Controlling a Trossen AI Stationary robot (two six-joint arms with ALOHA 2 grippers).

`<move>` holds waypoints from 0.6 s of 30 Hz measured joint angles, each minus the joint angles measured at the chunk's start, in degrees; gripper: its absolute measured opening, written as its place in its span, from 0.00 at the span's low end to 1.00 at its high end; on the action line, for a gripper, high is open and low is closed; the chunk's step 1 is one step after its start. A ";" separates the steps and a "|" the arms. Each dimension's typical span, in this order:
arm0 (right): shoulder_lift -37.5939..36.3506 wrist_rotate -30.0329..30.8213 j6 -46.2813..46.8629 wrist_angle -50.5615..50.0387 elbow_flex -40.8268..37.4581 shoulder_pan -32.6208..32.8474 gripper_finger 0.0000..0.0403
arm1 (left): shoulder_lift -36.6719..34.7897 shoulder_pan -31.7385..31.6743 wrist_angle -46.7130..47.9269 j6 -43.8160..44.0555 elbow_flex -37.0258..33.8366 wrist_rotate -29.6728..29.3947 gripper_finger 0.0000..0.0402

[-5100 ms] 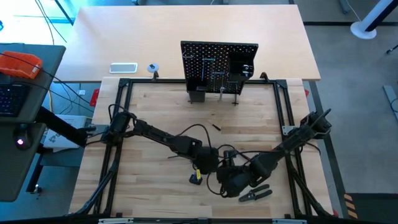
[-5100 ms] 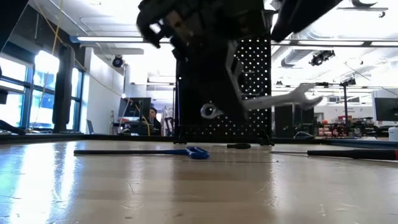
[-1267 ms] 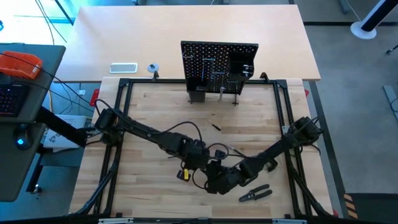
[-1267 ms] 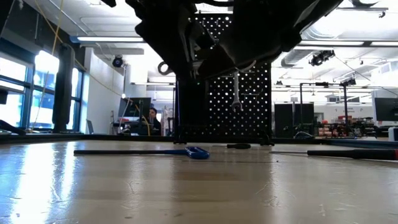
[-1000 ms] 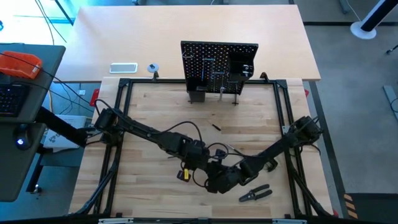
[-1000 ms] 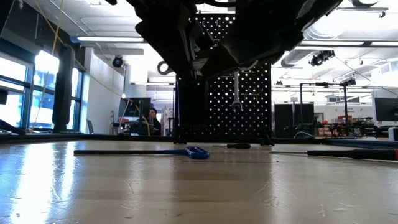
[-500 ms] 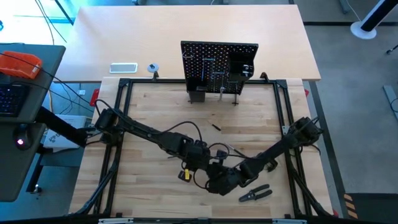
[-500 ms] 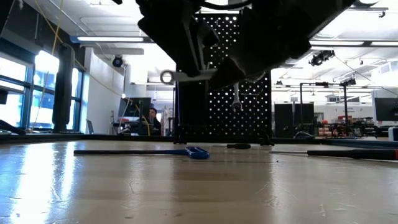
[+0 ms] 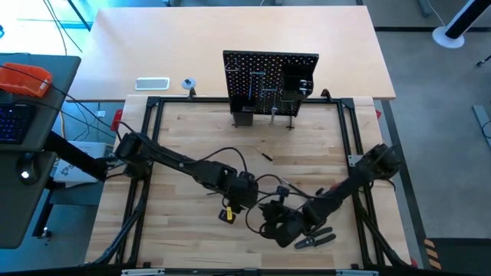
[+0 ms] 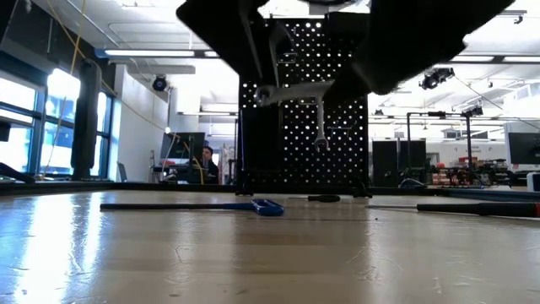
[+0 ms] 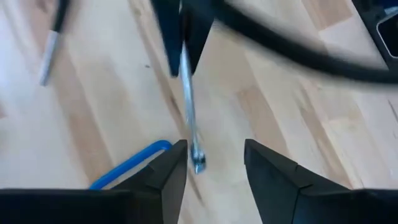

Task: Hang tools onto peg board
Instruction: Hang the wrench on the pegboard

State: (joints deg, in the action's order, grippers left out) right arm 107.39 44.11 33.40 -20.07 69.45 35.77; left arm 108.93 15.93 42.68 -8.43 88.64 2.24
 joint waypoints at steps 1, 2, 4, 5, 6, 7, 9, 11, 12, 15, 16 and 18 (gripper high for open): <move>-0.61 0.60 0.32 -0.83 0.00 0.33 0.00 | -0.54 -0.17 0.02 -0.09 0.00 -0.52 0.38; -1.21 0.93 0.79 -1.65 0.00 0.63 0.00 | -1.11 -0.37 -0.05 -0.19 0.00 -1.14 0.38; -2.47 2.25 1.23 -3.09 0.00 1.47 0.00 | -2.57 -0.77 -0.03 -0.21 0.00 -1.74 0.38; -3.13 3.04 1.18 -3.43 0.00 1.91 0.00 | -3.40 -1.05 -0.21 -0.24 0.00 -1.88 0.38; -3.87 3.96 1.15 -3.50 0.00 2.41 0.00 | -4.32 -1.30 -0.34 -0.28 0.00 -1.95 0.38; -4.65 4.88 1.16 -3.85 0.00 2.94 0.00 | -5.26 -1.50 -0.52 -0.28 0.00 -2.07 0.38; -6.14 6.37 1.15 -4.36 0.00 3.85 0.00 | -7.36 -1.84 -0.86 -0.39 0.00 -2.56 0.38; -7.66 7.88 1.12 -5.54 0.00 5.03 0.00 | -10.08 -2.14 -0.89 -0.72 0.00 -1.82 0.38; -8.44 8.75 1.12 -5.97 0.00 5.69 0.00 | -11.74 -2.40 -1.35 -0.74 -0.02 -0.50 0.38; -11.37 11.42 1.12 -7.62 -0.02 7.66 0.00 | -18.13 -2.61 -8.67 -0.82 -1.72 1.93 0.38; -12.43 12.46 1.12 -8.00 -0.02 8.46 0.00 | -20.35 -2.59 -11.42 -1.18 -2.61 2.07 0.38; -14.62 14.79 0.02 -8.17 -0.02 9.93 0.00 | -24.46 -2.58 -16.24 -2.30 -4.60 2.10 0.38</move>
State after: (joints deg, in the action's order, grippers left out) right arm 92.77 58.91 33.42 -28.24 69.43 45.70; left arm 84.46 13.35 26.44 -10.73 84.04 4.34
